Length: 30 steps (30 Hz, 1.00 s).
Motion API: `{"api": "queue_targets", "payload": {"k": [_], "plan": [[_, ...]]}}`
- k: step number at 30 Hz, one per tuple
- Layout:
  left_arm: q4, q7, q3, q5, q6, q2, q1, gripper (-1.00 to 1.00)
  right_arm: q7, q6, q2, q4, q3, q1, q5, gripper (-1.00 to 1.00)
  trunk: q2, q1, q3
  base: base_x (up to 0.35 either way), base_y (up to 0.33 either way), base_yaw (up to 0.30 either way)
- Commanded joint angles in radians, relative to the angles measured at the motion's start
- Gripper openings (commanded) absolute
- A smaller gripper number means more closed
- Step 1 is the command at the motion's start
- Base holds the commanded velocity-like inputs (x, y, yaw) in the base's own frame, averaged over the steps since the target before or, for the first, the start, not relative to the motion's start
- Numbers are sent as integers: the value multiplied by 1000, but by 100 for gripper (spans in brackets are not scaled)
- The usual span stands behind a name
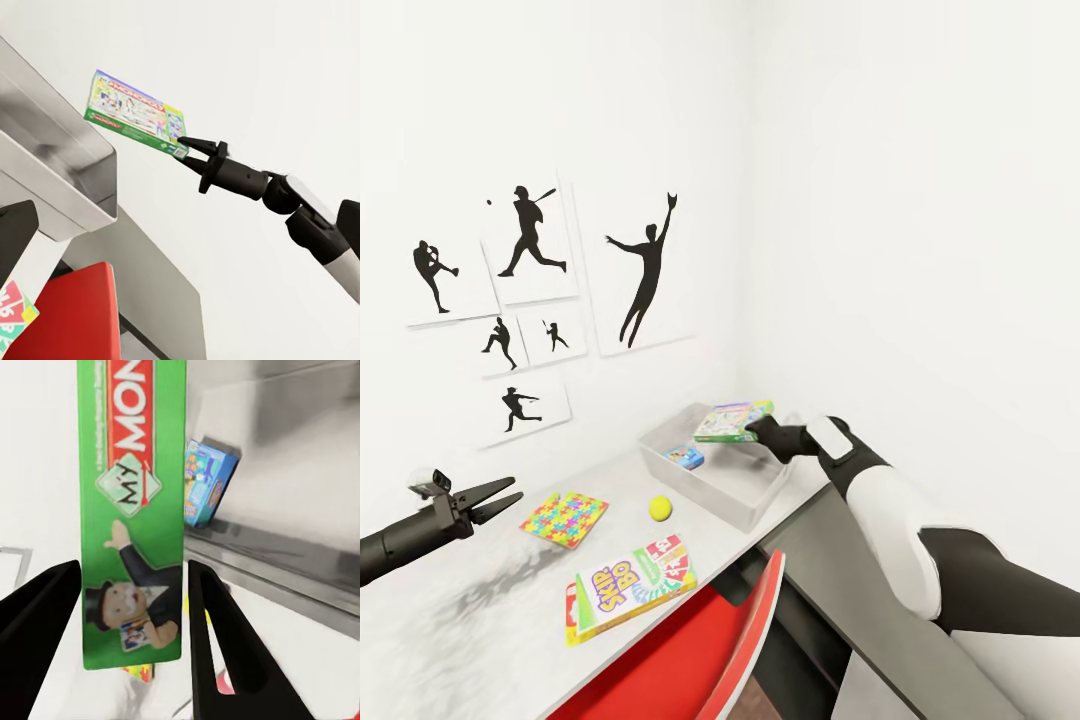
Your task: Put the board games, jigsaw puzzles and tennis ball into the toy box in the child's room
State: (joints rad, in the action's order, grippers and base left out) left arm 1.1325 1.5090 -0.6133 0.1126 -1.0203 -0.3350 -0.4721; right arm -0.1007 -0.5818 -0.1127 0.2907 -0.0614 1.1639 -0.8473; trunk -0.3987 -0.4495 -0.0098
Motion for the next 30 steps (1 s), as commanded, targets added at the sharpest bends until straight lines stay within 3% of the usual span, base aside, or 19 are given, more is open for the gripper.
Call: {"api": "queue_targets", "payload": {"k": [1,4,8,23,25,30], "plan": [[0,4,0,-1,-11,0,0,100,18,6,-1,-10,-7,0,5,-100,-1,0,-1,0,0,0],[1,4,0,-1,-11,0,0,100,63,18,-1,-26,-7,0,41,-100,-1,0,-1,0,0,0],[0,4,0,-1,-10,0,0,100,76,21,0,-31,-8,-1,58,-100,-1,0,-1,0,0,0],[0,5,0,-2,-10,1,0,100,83,23,10,-42,-6,-1,65,-100,-1,0,-1,0,0,0],[0,5,0,-2,-10,1,0,100,97,23,10,-47,-6,-1,66,-100,-1,0,-1,0,0,0],[1,5,0,-2,-9,1,0,100,214,25,8,-52,27,0,101,-100,-1,0,-1,0,0,0]]}}
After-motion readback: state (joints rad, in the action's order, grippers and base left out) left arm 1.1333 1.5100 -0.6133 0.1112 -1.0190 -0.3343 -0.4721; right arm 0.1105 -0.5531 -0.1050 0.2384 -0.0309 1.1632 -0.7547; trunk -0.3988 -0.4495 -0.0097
